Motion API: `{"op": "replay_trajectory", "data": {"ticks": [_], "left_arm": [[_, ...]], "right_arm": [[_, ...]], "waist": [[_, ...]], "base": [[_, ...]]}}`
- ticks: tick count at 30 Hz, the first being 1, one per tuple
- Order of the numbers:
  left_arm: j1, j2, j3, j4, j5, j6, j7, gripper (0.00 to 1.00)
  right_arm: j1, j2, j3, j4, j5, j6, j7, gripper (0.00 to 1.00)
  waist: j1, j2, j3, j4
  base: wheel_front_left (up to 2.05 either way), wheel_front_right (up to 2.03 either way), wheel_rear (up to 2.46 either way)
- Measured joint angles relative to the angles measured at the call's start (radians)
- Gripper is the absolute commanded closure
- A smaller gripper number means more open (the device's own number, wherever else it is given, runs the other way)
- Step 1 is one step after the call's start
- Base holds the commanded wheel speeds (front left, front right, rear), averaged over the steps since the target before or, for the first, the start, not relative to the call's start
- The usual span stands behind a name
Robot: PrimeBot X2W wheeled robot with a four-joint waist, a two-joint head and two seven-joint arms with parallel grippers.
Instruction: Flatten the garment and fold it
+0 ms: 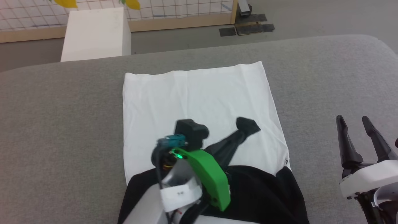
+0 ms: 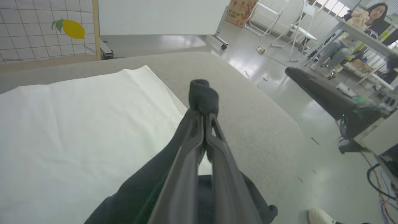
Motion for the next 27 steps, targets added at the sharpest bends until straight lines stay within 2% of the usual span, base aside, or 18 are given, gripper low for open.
{"op": "replay_trajectory", "data": {"ticks": [15,21,25,26,27], "left_arm": [[-0.132,-0.002,-0.340,0.397,-0.013,-0.013,-0.128,1.00],[-0.174,-0.002,-0.473,0.560,-0.007,-0.022,-0.127,1.00],[-0.193,-0.003,-0.521,0.621,-0.029,-0.023,-0.124,1.00],[-0.200,-0.005,-0.527,0.630,-0.040,-0.022,-0.124,0.50],[-0.205,-0.005,-0.531,0.635,-0.054,-0.022,-0.124,0.05]], "right_arm": [[0.000,0.000,0.002,0.011,0.019,0.000,-0.012,0.00],[-0.001,0.000,0.010,0.024,0.024,0.000,-0.024,0.00],[-0.001,0.000,0.015,0.034,0.031,0.000,-0.030,0.00],[-0.001,0.000,0.019,0.036,0.032,0.000,-0.030,0.00],[-0.001,0.000,0.022,0.039,0.033,0.000,-0.032,0.00]], "waist": [[-0.0001,0.0000,0.053,-0.100],[-0.0001,0.0000,0.075,-0.121],[0.0000,0.0000,0.082,-0.125],[0.0000,0.0000,0.081,-0.124],[0.0000,0.0000,0.081,-0.123]], "base": [[0.00,0.00,0.00],[0.00,0.00,0.00],[0.00,0.00,0.00],[0.00,0.00,0.00],[0.00,0.00,0.00]]}}
